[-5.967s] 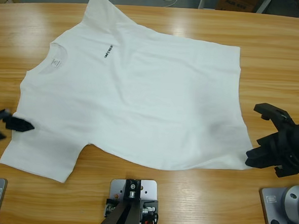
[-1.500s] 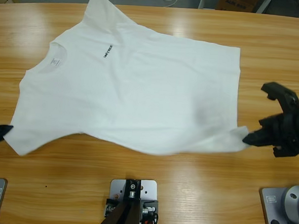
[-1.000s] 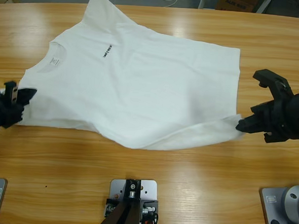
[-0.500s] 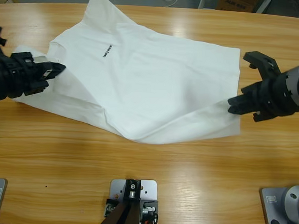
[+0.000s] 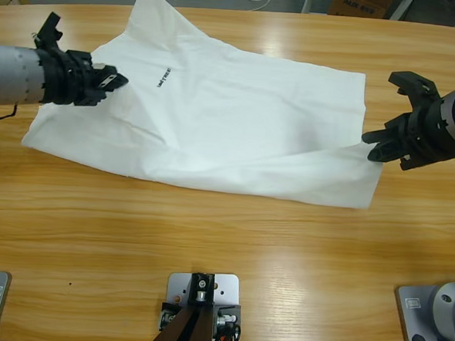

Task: Fold clothes

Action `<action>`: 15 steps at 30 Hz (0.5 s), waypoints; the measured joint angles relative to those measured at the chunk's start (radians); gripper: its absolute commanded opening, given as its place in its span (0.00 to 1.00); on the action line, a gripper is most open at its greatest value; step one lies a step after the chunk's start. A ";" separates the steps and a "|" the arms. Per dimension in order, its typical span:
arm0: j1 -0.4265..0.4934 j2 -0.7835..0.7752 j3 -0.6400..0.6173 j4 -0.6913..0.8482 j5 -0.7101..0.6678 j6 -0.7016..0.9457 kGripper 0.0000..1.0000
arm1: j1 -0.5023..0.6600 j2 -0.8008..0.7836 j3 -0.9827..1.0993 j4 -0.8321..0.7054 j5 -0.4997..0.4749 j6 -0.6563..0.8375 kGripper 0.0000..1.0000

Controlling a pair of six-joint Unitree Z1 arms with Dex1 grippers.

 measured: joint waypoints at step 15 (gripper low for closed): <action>0.030 0.036 -0.077 0.000 0.000 0.072 0.00 | -0.002 0.064 0.004 -0.028 -0.036 -0.005 0.00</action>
